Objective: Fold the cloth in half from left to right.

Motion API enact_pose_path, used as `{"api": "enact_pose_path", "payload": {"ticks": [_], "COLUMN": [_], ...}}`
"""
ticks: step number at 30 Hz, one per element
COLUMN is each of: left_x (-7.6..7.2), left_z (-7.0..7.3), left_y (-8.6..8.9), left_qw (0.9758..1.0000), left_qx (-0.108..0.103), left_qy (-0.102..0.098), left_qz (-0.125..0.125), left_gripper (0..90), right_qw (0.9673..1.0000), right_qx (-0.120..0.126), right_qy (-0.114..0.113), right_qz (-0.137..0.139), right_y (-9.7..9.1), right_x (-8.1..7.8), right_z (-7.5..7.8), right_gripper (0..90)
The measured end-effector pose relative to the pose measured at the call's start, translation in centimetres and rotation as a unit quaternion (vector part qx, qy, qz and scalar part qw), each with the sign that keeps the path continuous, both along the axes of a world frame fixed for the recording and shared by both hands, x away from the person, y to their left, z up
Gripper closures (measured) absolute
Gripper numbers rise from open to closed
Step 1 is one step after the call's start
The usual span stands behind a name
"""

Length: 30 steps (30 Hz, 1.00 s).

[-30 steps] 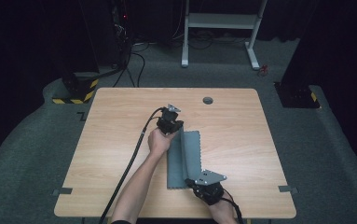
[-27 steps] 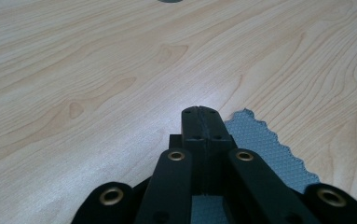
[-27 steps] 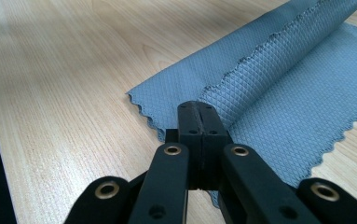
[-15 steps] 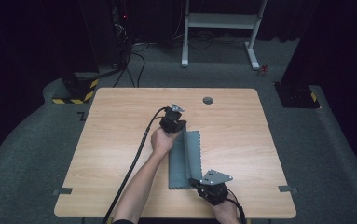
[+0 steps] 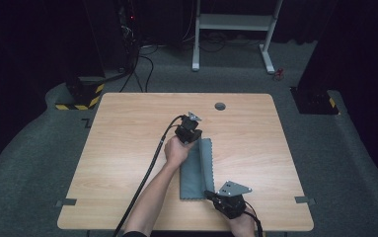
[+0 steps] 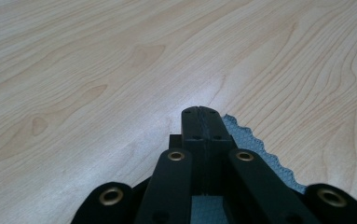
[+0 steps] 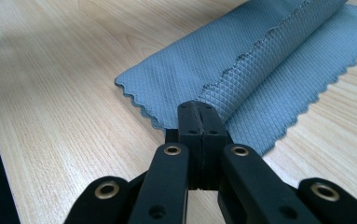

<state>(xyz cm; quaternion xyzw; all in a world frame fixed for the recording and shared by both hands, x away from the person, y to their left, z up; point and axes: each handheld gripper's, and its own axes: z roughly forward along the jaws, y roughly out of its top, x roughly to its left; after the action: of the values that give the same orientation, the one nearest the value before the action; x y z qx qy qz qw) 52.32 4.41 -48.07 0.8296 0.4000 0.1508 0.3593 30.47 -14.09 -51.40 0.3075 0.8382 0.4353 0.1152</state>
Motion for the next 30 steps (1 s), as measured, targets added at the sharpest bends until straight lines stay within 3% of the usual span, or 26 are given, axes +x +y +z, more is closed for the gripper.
{"api": "enact_pose_path", "payload": {"ticks": [12,24,30], "left_x": [0.2,0.3,0.3], "left_z": [-0.8,-1.8,-2.0], "left_y": [-1.5,-2.8,-3.0], "left_qw": [1.0,0.9996,0.9996], "left_qx": [0.006,0.026,0.028], "left_qy": [0.007,0.003,-0.002], "left_qz": [-0.004,-0.006,-0.008], "left_gripper": [89.6,89.5,88.6], "right_qw": [0.9996,0.9991,0.9987], "right_qx": [-0.017,-0.034,-0.043], "right_qy": [0.012,0.004,0.013], "right_qz": [-0.017,-0.025,-0.023], "right_y": [-0.5,-0.6,-1.0], "right_x": [-0.1,-0.3,-0.4], "right_z": [-0.5,-0.6,-0.8], "right_gripper": [90.0,89.8,86.7]}}
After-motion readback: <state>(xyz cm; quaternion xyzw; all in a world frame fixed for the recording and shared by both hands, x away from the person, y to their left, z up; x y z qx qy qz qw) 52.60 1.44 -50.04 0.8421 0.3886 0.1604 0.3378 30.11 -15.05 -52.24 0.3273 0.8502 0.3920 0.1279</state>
